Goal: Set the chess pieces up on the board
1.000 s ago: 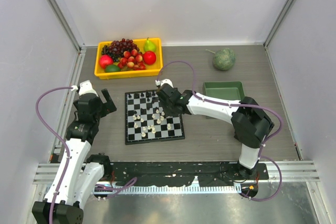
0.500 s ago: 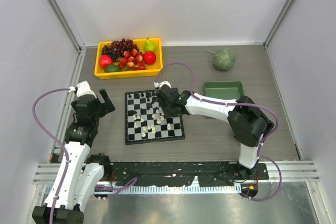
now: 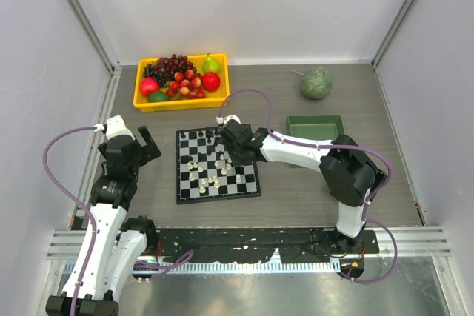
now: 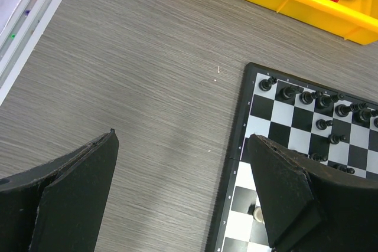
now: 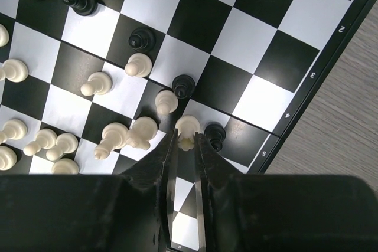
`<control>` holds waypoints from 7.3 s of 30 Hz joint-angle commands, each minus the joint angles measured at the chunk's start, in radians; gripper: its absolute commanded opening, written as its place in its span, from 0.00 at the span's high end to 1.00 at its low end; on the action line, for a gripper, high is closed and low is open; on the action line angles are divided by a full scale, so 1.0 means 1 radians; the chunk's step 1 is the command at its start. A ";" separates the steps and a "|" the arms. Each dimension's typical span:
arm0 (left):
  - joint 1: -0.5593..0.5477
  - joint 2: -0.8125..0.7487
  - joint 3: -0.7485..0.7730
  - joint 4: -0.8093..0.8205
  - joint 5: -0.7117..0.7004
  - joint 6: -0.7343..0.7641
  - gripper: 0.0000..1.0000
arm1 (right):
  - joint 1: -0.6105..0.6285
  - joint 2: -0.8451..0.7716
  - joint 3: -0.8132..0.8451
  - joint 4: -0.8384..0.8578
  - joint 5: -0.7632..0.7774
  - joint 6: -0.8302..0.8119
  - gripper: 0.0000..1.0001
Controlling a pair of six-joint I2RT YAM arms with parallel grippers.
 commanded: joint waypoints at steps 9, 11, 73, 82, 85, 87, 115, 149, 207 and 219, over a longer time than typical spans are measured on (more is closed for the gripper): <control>0.006 -0.008 -0.004 0.011 -0.011 0.003 0.01 | 0.003 -0.067 0.017 0.048 -0.038 -0.011 0.92; 0.006 -0.009 -0.001 0.009 -0.012 0.003 0.01 | 0.007 -0.110 -0.004 0.063 -0.035 -0.008 0.92; 0.009 0.042 -0.014 0.054 0.032 -0.027 0.01 | 0.147 -0.426 -0.357 0.058 0.119 0.133 0.60; 0.009 0.035 -0.014 0.049 0.026 -0.023 0.01 | 0.149 -0.408 -0.268 0.048 0.129 0.083 0.56; 0.009 0.031 -0.015 0.049 0.025 -0.022 0.01 | 0.147 -0.389 -0.244 0.057 0.116 0.075 0.55; 0.010 0.031 -0.014 0.048 0.023 -0.020 0.01 | 0.147 -0.376 -0.229 0.058 0.108 0.069 0.55; 0.026 0.042 -0.006 0.028 0.014 0.004 0.01 | 0.099 -0.056 0.034 0.023 0.071 -0.037 0.64; 0.035 0.051 -0.009 0.035 0.032 0.003 0.01 | 0.061 0.030 0.081 0.026 -0.049 -0.057 0.76; 0.046 0.040 -0.008 0.074 0.083 -0.049 0.01 | 0.228 -0.489 -0.353 0.100 0.089 0.104 0.91; 0.044 0.045 -0.020 0.078 0.078 -0.049 0.01 | 0.262 -0.376 -0.360 0.127 0.149 0.124 0.91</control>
